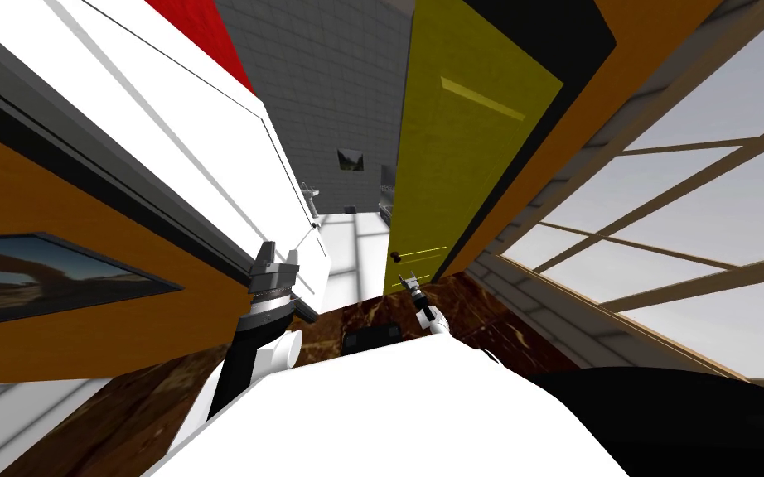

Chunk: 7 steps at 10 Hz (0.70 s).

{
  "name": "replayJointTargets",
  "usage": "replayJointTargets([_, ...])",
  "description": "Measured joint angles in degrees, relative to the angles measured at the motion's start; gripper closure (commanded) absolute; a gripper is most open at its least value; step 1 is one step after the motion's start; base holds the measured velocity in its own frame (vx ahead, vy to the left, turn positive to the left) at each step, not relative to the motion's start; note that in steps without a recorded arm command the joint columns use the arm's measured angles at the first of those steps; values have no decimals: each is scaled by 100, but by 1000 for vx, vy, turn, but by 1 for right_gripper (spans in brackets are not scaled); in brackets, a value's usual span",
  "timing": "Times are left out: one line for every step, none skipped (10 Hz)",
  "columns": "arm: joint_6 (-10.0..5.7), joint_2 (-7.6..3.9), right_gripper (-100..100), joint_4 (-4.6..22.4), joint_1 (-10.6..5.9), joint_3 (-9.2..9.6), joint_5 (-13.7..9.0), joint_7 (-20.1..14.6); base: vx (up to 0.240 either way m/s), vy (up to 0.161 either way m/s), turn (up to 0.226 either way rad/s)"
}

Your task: Push the door open

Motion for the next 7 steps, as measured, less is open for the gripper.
replayJointTargets([0, 7, -100, 12, -3, -9, -5, 9, 173, 9, 20])
replayJointTargets([2, 16, -100, 16, -3, -16, -8, 22, 179, 3, 29])
replayJointTargets([5, 23, -100, 21, -5, -25, -11, 34, 177, -7, 24])
replayJointTargets([8, 34, -100, 31, -9, -36, -16, 50, 183, 3, 34])
replayJointTargets([9, 46, -100, 45, -14, -49, -22, 69, 203, 13, 31])
replayJointTargets([13, 57, -100, 51, -15, -60, -27, 86, 200, 14, 25])
replayJointTargets([16, 68, -100, 60, -17, -72, -33, 103, 186, 18, 21])
